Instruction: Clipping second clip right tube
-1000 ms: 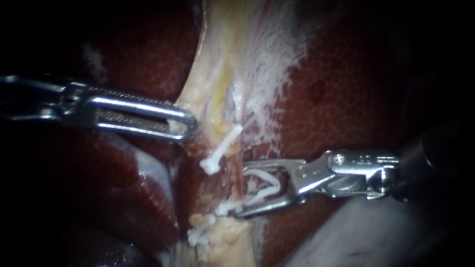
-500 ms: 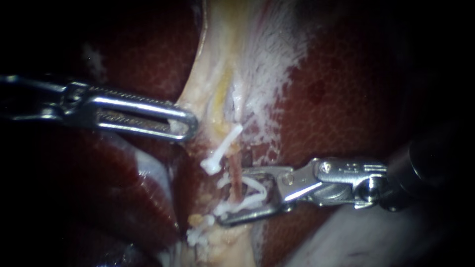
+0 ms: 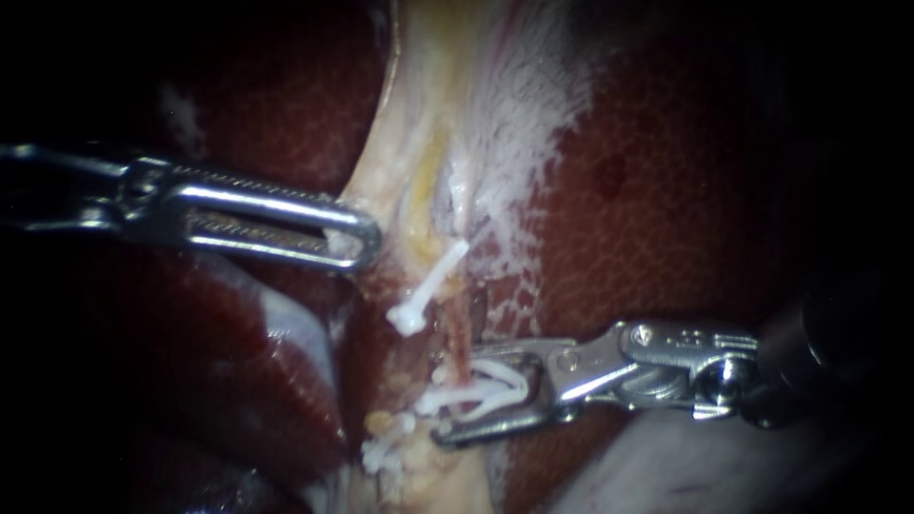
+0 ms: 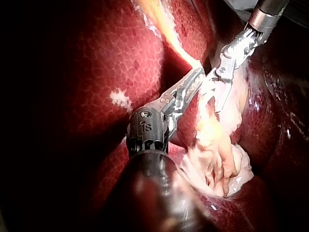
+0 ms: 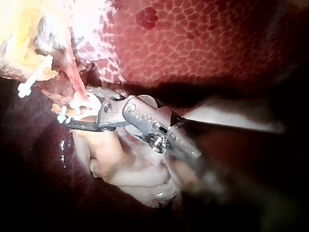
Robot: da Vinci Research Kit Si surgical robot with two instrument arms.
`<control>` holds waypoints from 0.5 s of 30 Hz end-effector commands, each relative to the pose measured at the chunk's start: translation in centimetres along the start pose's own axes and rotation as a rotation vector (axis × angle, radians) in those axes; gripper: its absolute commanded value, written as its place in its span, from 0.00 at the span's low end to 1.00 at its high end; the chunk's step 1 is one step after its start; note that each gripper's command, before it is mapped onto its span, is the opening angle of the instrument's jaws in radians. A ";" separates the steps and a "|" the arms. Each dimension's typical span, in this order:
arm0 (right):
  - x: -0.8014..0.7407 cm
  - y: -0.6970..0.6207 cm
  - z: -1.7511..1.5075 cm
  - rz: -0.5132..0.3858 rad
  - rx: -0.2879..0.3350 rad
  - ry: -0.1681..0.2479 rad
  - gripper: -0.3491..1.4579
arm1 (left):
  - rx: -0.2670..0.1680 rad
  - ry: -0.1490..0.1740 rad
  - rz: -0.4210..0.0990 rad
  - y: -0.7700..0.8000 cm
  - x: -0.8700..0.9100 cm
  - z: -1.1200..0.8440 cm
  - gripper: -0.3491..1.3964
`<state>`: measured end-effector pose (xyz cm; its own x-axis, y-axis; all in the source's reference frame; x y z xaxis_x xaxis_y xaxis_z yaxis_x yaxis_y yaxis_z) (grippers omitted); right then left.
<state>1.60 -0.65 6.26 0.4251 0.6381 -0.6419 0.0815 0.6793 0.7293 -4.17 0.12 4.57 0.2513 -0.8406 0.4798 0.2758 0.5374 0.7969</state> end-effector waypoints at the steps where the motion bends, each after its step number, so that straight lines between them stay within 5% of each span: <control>1: 0.00 0.00 0.00 -0.001 0.000 0.000 0.42 | 0.000 0.000 0.000 0.00 0.00 0.00 0.00; 12: 0.05 0.05 -0.05 0.068 -0.002 0.004 0.02 | 0.000 0.000 0.000 0.00 0.00 0.01 0.00; 15: 0.00 0.05 -0.07 0.071 -0.001 0.003 0.00 | 0.000 0.000 0.000 0.00 0.00 0.01 0.00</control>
<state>1.54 -0.61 6.28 0.4279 0.6860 -0.5885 0.0496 0.6323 0.7731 -4.19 0.12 4.57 0.2510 -0.8407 0.4798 0.2772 0.5374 0.7965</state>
